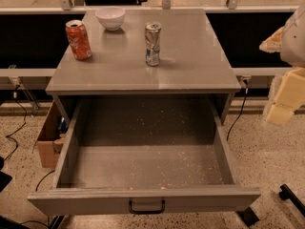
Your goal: Close top drawer
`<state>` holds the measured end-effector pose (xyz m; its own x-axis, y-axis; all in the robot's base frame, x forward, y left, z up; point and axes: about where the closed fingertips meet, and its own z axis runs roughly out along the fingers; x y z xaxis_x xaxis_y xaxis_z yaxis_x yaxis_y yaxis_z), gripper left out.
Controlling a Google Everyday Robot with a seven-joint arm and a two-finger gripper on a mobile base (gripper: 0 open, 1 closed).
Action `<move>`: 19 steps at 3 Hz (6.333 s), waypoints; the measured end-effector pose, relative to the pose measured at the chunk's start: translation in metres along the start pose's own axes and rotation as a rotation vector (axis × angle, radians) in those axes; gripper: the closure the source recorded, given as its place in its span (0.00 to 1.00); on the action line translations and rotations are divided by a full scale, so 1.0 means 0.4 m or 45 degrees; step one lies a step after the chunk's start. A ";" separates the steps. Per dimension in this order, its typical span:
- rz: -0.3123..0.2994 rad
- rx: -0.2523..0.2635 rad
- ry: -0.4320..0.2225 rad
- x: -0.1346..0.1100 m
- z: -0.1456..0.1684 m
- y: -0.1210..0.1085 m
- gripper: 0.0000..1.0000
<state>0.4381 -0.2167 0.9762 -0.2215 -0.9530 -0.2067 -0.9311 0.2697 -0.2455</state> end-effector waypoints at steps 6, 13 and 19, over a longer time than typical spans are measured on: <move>0.312 -0.035 -0.048 0.225 0.269 0.465 0.48; 0.436 -0.414 -0.473 0.100 0.937 0.589 1.00; 0.225 -0.367 -0.578 -0.079 1.022 0.217 1.00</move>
Offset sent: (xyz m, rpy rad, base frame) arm -0.0161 0.0205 0.0089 0.0672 -0.0292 0.0297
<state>0.4827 -0.1067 0.5742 -0.2940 -0.7244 -0.6235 -0.9467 0.3107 0.0854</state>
